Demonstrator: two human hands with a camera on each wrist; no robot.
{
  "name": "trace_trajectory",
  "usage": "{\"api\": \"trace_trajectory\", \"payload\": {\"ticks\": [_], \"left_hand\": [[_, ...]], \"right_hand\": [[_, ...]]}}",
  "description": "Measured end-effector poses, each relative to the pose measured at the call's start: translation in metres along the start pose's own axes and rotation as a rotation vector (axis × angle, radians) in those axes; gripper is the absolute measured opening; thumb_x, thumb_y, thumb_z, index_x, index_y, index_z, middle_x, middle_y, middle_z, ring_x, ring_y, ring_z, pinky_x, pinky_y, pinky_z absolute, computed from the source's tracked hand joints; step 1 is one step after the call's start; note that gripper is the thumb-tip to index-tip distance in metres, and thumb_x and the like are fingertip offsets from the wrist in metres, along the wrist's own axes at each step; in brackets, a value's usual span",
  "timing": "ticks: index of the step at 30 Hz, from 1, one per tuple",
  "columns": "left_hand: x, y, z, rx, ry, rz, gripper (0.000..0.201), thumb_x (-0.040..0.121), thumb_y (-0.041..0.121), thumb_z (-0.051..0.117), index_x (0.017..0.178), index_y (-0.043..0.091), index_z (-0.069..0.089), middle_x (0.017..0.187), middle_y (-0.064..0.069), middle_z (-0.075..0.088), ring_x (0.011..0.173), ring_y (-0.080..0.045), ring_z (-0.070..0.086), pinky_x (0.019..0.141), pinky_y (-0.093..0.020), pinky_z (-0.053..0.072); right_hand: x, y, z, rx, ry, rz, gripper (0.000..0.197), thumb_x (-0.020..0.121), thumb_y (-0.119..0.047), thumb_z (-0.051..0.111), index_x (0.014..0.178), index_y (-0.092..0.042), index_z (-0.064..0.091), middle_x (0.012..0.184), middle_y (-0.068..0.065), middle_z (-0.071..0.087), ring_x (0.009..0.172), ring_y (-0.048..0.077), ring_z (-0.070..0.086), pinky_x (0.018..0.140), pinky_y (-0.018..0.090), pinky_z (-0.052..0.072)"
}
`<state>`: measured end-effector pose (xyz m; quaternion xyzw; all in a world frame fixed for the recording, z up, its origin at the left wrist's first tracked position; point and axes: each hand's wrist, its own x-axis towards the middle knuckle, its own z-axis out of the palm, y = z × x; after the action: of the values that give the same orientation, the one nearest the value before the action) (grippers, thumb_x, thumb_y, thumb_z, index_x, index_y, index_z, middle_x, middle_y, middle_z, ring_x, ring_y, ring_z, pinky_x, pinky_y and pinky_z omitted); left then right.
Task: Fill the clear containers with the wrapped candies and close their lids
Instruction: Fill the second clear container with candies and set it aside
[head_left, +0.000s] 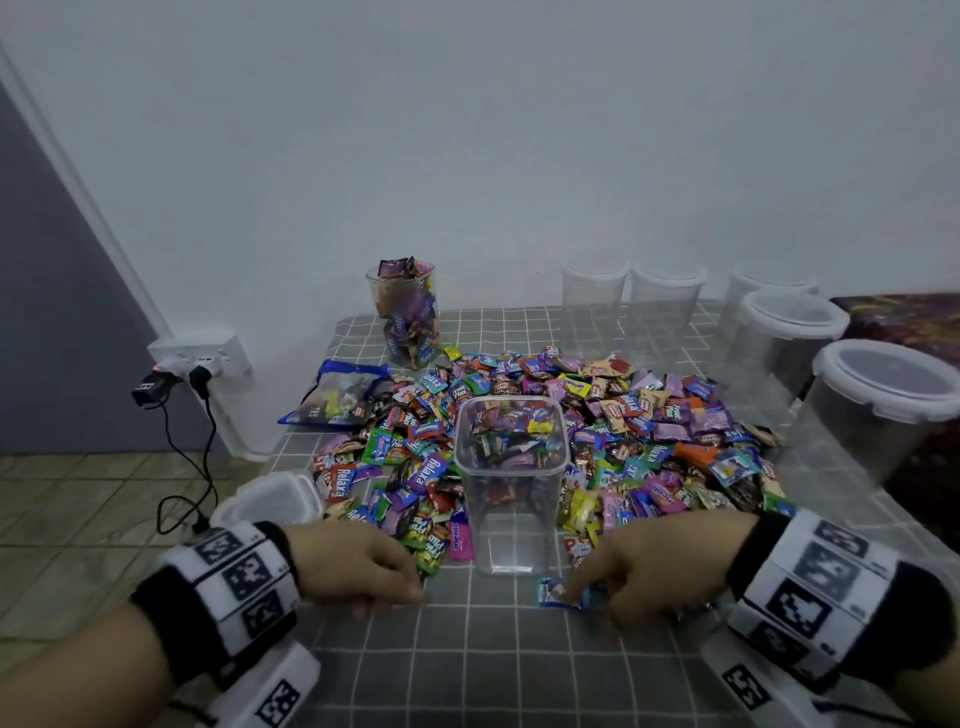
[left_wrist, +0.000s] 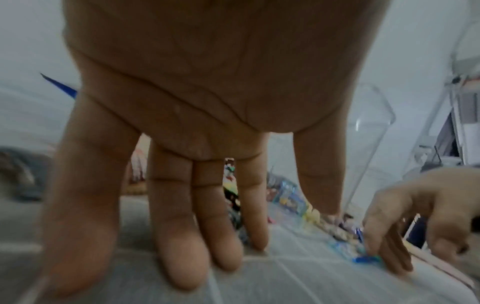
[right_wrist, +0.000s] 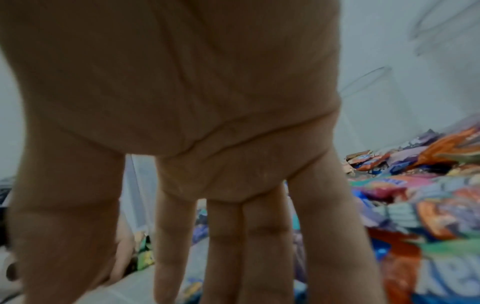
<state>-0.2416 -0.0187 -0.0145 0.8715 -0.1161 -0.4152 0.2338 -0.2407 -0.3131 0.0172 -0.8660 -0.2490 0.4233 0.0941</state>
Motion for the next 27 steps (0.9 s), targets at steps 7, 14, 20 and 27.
{"api": "trace_trajectory", "payload": {"ticks": [7, 14, 20, 27], "left_hand": [[0.043, 0.012, -0.019, -0.119, 0.142, -0.021, 0.01, 0.091, 0.014, 0.056, 0.088, 0.022, 0.061, 0.071, 0.003, 0.058, 0.052, -0.007, 0.054, 0.048, -0.018, 0.041], [0.051, 0.021, -0.035, -0.069, 0.251, -0.022, 0.014, 0.09, 0.015, 0.056, 0.084, 0.026, 0.059, 0.076, 0.002, 0.061, 0.06, -0.012, 0.058, 0.063, -0.028, 0.048], [0.037, 0.029, -0.053, 0.112, 0.539, -0.026, 0.009, 0.092, 0.033, 0.055, 0.091, 0.027, 0.062, 0.076, 0.007, 0.062, 0.06, -0.005, 0.057, 0.054, -0.018, 0.043], [0.053, 0.039, -0.06, 0.352, 0.648, -0.09, 0.07, 0.078, 0.058, 0.062, 0.137, 0.031, 0.038, 0.136, 0.004, 0.045, 0.119, -0.017, 0.048, 0.098, -0.04, 0.045]], "right_hand": [[0.009, 0.012, -0.017, -0.05, 0.052, 0.12, 0.046, 0.093, -0.037, 0.052, 0.138, -0.04, 0.042, 0.101, -0.009, 0.059, 0.072, 0.004, 0.053, 0.066, 0.016, 0.043], [0.027, 0.024, -0.037, -0.008, 0.292, 0.152, 0.056, 0.09, -0.035, 0.055, 0.143, -0.039, 0.036, 0.134, -0.002, 0.052, 0.116, 0.017, 0.051, 0.1, 0.031, 0.041], [0.01, 0.033, -0.052, 0.148, 0.555, 0.123, 0.029, 0.095, -0.023, 0.048, 0.12, -0.023, 0.061, 0.095, -0.004, 0.06, 0.08, 0.012, 0.058, 0.063, 0.018, 0.044], [0.012, 0.037, -0.048, -0.121, 0.698, 0.288, 0.057, 0.092, -0.042, 0.05, 0.143, -0.025, 0.032, 0.139, 0.003, 0.042, 0.122, 0.022, 0.045, 0.09, 0.034, 0.042]]}}
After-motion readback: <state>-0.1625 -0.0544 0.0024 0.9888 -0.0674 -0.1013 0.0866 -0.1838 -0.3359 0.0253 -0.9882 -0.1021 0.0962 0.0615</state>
